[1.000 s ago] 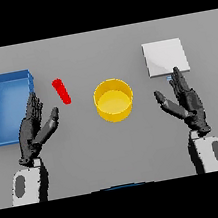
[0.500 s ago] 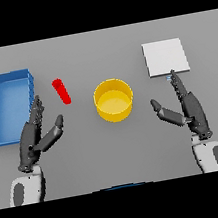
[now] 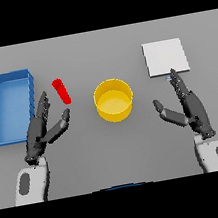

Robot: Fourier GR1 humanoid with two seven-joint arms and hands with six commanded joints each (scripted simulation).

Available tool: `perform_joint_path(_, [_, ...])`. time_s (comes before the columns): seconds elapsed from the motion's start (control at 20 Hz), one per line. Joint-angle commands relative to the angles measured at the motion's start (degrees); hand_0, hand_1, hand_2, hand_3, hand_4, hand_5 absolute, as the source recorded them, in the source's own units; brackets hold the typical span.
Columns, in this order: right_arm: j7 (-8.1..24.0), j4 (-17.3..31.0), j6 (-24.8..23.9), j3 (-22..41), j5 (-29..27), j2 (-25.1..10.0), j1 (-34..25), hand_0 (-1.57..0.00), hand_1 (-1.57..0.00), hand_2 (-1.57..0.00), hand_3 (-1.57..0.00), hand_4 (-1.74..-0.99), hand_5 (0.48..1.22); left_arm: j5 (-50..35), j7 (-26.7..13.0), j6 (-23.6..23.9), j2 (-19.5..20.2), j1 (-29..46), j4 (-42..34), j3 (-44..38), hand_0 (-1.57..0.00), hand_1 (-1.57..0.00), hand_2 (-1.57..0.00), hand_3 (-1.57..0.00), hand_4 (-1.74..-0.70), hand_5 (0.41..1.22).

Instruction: Pick up the red beaker and tilt it to pour out 1 green nut into yellow bowl. Pick up the yellow bowl and place it on the metallic measuring scale.

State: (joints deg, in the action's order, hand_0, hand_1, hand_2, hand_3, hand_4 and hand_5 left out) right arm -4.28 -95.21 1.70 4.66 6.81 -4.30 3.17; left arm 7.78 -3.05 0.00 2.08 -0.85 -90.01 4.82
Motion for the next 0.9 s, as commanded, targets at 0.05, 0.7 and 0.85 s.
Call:
perform_joint_path(0.05, [0.5,0.4,0.3,-0.1,-0.2,-0.1,-0.3,0.00,0.00,0.00,0.00,-1.295,0.623,0.5,0.7,0.4,-0.1,-2.9,3.4,-0.5,0.00,0.00,0.00,0.00,-1.21,0.664])
perform_joint_path(0.7, [1.4,0.9,-1.2,-0.2,1.2,0.2,-0.9,0.00,0.00,0.00,0.00,-1.303,0.637,2.9,6.9,4.8,-0.1,-22.7,28.9,-6.1,0.00,0.00,0.00,0.00,-1.22,0.639])
perform_joint_path(0.85, [1.0,1.0,-0.7,-0.4,1.1,-0.4,-0.6,0.00,0.00,0.00,0.00,-1.300,0.642,2.4,9.7,4.8,-0.1,-25.3,33.1,-7.2,0.00,0.00,0.00,0.00,-1.26,0.668])
